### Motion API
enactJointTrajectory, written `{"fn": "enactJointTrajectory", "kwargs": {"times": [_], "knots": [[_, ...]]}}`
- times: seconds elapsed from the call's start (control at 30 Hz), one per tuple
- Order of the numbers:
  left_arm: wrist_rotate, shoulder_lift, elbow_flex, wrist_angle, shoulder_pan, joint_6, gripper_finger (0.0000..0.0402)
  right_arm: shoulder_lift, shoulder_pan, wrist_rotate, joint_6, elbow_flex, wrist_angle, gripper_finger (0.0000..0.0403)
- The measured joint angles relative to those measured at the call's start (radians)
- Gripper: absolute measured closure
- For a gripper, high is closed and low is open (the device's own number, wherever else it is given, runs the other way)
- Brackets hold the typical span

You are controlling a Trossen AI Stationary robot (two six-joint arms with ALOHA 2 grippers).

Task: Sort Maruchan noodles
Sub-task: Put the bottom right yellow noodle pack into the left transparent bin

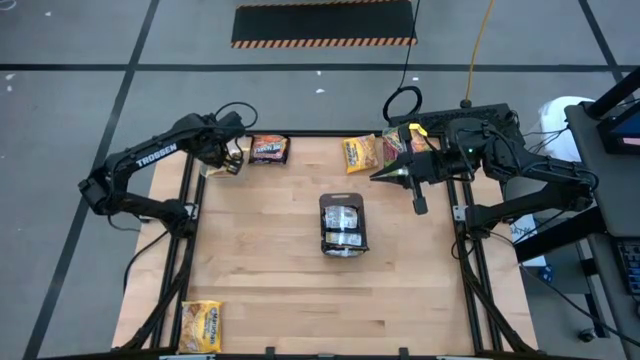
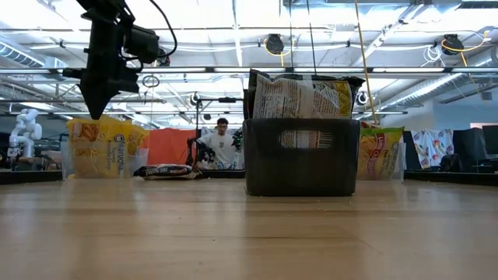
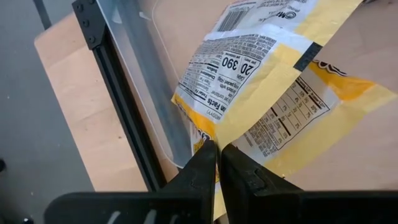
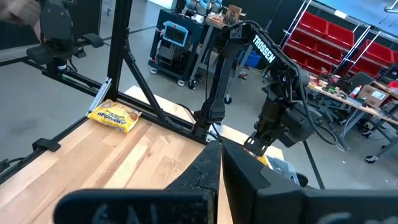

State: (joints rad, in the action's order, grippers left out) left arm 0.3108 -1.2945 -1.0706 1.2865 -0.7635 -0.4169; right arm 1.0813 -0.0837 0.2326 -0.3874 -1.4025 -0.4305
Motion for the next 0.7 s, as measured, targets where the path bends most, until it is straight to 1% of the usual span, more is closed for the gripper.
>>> {"fn": "enactJointTrajectory", "kwargs": {"times": [0.17,0.47,0.7], "knots": [[-0.007,0.000,0.000,0.000,0.000,-0.028,0.0376,0.000,0.000,0.000,0.000,0.000,0.000,0.0390],[-0.142,0.004,0.000,0.030,0.000,-0.033,0.0376,0.000,0.000,0.000,0.000,0.000,0.000,0.0390],[-0.145,0.085,0.000,0.029,0.000,-0.070,0.0376,0.000,0.000,0.000,0.001,0.000,0.000,0.0390]]}}
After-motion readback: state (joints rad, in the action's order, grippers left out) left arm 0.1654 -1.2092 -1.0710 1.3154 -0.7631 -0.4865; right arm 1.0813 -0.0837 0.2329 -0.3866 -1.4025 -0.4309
